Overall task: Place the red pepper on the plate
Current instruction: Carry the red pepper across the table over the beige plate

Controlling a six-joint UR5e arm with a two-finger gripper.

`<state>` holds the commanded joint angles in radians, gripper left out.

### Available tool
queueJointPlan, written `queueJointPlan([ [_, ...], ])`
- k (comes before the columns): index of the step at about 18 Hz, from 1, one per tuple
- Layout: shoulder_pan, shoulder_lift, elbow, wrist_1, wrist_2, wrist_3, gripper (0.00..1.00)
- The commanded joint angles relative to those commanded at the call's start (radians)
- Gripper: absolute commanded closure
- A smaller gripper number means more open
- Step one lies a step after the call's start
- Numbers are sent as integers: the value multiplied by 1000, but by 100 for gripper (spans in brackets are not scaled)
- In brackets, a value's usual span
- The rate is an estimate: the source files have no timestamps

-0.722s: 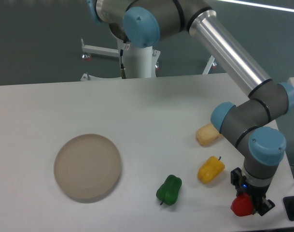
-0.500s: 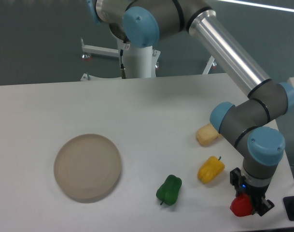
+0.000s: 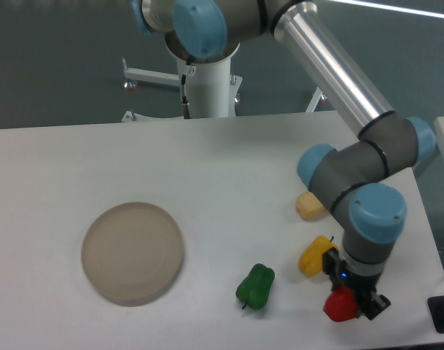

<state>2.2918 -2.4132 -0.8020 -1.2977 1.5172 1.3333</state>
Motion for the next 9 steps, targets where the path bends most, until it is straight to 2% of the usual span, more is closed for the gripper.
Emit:
queueJointPlan([
  [3,-38,87,-123,3,-23,-84,50],
  [6,-83,134,-181,6,-25,-158,51],
  [9,-124,206,-267,9,-81,-255,51],
])
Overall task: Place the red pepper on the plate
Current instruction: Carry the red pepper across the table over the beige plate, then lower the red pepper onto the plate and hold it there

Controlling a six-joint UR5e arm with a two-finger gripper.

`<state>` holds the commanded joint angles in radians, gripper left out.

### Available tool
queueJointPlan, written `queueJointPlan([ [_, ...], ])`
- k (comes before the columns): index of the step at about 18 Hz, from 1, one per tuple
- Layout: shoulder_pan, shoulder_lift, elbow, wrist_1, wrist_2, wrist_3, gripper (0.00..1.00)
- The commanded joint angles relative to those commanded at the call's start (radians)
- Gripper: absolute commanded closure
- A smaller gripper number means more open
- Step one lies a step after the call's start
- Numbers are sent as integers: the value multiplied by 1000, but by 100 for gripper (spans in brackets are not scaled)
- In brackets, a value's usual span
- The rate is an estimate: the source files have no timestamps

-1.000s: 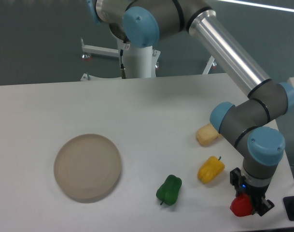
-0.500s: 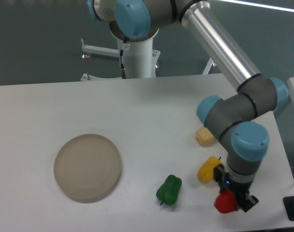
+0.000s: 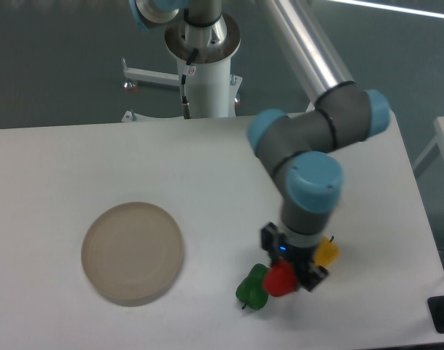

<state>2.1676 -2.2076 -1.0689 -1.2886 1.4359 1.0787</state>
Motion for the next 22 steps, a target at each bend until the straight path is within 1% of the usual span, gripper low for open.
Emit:
queueJointPlan([
  [1,-20,18,-25,2,0,-26,51],
  [3,-60,38,-48,5,0,-89,51],
  [4,-90,54,-61,6,1,-139,51],
  [5,-123,57,-68,18,4,-201,51],
  [7,-160,77,-100,29,3,-272,51],
  [8,-170,89,-123,46,4,-308,51],
  [9,-192,98,-158,95,11,-360,51],
  [10,-202,107,-183,116,11,-384,51],
  [13,-229,114,-212,123,24,-408,51],
  [14,-250,114,-233,123,53,-431,51],
  [15,-259,114,-241,124,72,-439,51],
  [18,-275,108,-255,123,101,-439,51],
  [20,-311,95,-266,121,158,-439,51],
  [22,-315,89,-275,121,159,-441,51],
])
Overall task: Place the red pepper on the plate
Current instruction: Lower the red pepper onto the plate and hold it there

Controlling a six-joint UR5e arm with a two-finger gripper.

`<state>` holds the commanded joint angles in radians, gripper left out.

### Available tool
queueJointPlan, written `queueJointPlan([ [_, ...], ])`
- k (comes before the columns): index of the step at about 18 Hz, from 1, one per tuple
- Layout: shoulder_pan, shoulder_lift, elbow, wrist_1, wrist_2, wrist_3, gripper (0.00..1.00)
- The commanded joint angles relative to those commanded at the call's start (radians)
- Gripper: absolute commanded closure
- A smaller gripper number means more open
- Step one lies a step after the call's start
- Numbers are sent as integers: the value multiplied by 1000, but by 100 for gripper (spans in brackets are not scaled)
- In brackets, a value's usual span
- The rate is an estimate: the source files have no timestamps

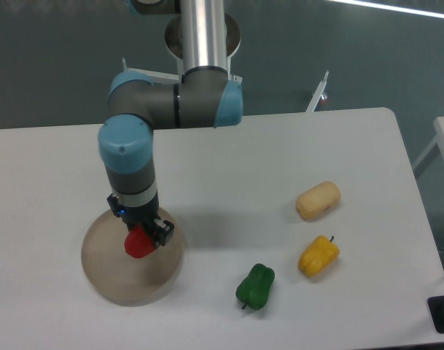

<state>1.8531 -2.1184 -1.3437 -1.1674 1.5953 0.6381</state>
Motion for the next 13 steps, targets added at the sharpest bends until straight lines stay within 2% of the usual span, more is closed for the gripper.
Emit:
queueJointPlan([
  [13,-23,-67,0,20,23,-25,51],
])
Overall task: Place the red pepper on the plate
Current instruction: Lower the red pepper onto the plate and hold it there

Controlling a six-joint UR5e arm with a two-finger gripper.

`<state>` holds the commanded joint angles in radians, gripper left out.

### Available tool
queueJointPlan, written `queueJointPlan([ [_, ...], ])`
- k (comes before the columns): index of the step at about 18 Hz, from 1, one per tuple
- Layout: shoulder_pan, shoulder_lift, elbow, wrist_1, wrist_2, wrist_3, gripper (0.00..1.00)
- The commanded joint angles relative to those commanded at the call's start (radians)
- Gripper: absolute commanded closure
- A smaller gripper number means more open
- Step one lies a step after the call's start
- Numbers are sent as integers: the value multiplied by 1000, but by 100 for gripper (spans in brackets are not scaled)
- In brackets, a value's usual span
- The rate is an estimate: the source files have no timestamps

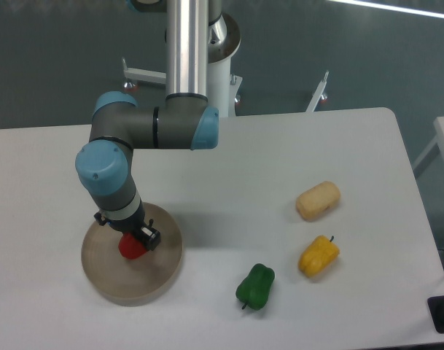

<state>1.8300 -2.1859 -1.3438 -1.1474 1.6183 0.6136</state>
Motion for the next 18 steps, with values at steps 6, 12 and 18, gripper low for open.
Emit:
queueJointPlan([
  [6,0,2,-3,2,2,6,50],
  [12,0,0,-3,3,3,5,49],
  [18,0,-6,0,5,9,12,26],
])
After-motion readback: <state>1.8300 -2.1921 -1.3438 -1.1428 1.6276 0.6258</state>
